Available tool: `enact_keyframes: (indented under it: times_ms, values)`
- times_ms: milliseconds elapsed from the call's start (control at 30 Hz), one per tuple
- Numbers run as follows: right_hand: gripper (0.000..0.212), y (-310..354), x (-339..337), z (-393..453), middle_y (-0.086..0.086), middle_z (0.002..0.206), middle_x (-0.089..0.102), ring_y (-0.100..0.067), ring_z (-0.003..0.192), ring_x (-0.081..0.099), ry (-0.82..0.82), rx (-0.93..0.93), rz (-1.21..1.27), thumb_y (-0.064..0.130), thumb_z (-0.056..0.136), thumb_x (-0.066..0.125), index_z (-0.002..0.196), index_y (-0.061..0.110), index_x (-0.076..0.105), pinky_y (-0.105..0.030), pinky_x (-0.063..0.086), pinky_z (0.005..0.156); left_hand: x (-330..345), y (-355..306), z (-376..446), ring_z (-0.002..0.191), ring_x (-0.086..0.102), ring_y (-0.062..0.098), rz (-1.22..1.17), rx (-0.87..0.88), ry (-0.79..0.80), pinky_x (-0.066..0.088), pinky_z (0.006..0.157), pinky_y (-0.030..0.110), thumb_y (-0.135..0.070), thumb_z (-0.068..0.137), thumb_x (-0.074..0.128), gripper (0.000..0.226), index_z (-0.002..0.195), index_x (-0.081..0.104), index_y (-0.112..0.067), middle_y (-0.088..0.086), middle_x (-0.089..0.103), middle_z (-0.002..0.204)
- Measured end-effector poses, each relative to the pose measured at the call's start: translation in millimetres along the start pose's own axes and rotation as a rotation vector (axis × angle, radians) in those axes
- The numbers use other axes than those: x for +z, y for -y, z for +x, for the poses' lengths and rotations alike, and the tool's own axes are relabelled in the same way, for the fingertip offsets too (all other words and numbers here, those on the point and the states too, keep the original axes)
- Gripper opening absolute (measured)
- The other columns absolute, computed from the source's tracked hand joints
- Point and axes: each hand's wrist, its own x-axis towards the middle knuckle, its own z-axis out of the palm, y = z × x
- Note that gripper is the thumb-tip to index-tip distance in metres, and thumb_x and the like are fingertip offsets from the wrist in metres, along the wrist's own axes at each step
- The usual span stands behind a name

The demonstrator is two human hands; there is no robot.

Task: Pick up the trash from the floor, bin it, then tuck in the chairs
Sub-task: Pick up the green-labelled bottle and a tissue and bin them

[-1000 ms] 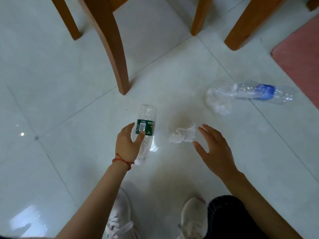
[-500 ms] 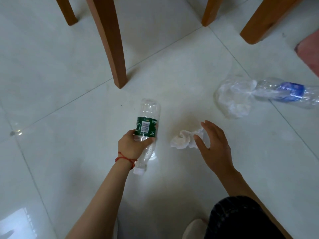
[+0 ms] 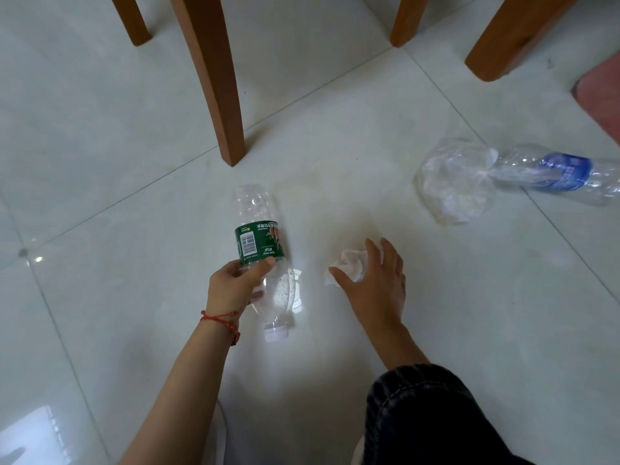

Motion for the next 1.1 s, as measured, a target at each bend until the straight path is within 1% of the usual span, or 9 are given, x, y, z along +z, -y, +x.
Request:
enact_keyframes:
  times_ms: [167,333,467,633,733,867,967,1033,1100]
  values:
    - [0.069,0.8,15.0,-5.4,-0.015,0.135,0.044,-0.034,0.123,0.041,-0.001,-0.089,-0.096,0.042,0.069,0.075,0.126,0.011,0.050,-0.043,0.040,0.095,-2.5,-0.2,-0.2,0.082,0.061,0.023,-0.004,0.027,0.006,0.055,0.074,0.036,-0.034,0.057,0.072,0.041,0.092,0.064,-0.015,0.006,0.064,0.086]
    - [0.040,1.3,15.1,-5.5,-0.015,0.118,0.053,-0.033,0.108,0.049,-0.037,-0.127,0.047,0.017,0.077,0.071,0.113,0.007,0.059,-0.042,0.052,0.082,-2.5,1.3,4.0,0.083,0.060,0.024,0.014,0.053,-0.026,0.054,0.073,0.034,-0.019,0.076,0.072,0.018,0.091,0.063,-0.014,0.006,0.063,0.085]
    - [0.027,2.2,10.2,1.8,-0.009,0.114,0.057,-0.022,0.102,0.056,0.008,-0.010,0.307,0.009,0.083,0.063,0.110,0.008,0.063,-0.026,0.045,0.085,3.1,-0.4,6.2,0.080,0.059,0.024,0.027,0.080,-0.038,0.054,0.071,0.033,-0.020,0.075,0.073,0.014,0.083,0.062,-0.019,0.006,0.063,0.082]
    - [0.028,10.7,-12.3,13.1,0.000,0.100,0.066,-0.012,0.088,0.062,0.037,0.276,0.653,0.011,0.077,0.070,0.105,0.013,0.069,-0.022,0.050,0.079,9.9,-8.8,2.0,0.070,0.058,0.021,0.094,0.101,-0.023,0.053,0.085,0.047,-0.023,0.071,0.077,0.019,0.077,0.059,-0.027,0.003,0.062,0.079]
    - [0.027,15.7,-34.8,16.6,0.000,0.088,0.069,-0.012,0.081,0.064,0.050,0.348,0.717,0.011,0.076,0.072,0.103,0.012,0.070,-0.019,0.051,0.072,11.2,-23.7,-9.4,0.080,0.062,0.021,0.162,0.095,-0.006,0.052,0.087,0.047,-0.043,0.052,0.074,0.031,0.076,0.058,-0.033,-0.001,0.063,0.083]
    - [0.026,28.5,-77.7,12.3,-0.006,0.084,0.070,-0.014,0.078,0.063,0.038,0.372,0.783,0.009,0.075,0.072,0.101,0.009,0.071,-0.028,0.051,0.075,10.4,-49.1,-31.2,0.091,0.063,0.025,0.219,0.095,0.022,0.051,0.088,0.047,-0.051,0.044,0.072,0.043,0.082,0.060,-0.033,-0.002,0.062,0.084]
    - [0.017,40.4,-115.6,3.9,-0.022,0.084,0.069,-0.014,0.074,0.058,0.054,0.345,0.785,0.009,0.075,0.073,0.090,0.015,0.072,-0.028,0.048,0.071,8.1,-71.9,-52.9,0.087,0.064,0.024,0.241,0.088,0.054,0.053,0.086,0.047,-0.048,0.048,0.074,0.046,0.086,0.062,-0.026,0.001,0.062,0.085]
    - [0.012,47.6,-144.0,-2.3,-0.030,0.088,0.066,-0.015,0.072,0.055,0.047,0.332,0.765,0.009,0.074,0.073,0.081,0.018,0.072,-0.028,0.045,0.069,6.6,-88.9,-70.8,0.079,0.063,0.021,0.241,0.088,0.074,0.053,0.085,0.045,-0.041,0.057,0.079,0.038,0.086,0.062,-0.023,0.002,0.062,0.085]
    - [0.008,54.1,-173.4,-10.3,-0.030,0.082,0.065,-0.016,0.071,0.053,0.048,0.339,0.753,0.008,0.074,0.072,0.080,0.014,0.072,-0.026,0.043,0.067,4.8,-105.0,-90.1,0.074,0.061,0.018,0.243,0.087,0.082,0.054,0.083,0.042,-0.027,0.070,0.077,0.032,0.095,0.062,-0.015,0.007,0.061,0.090]
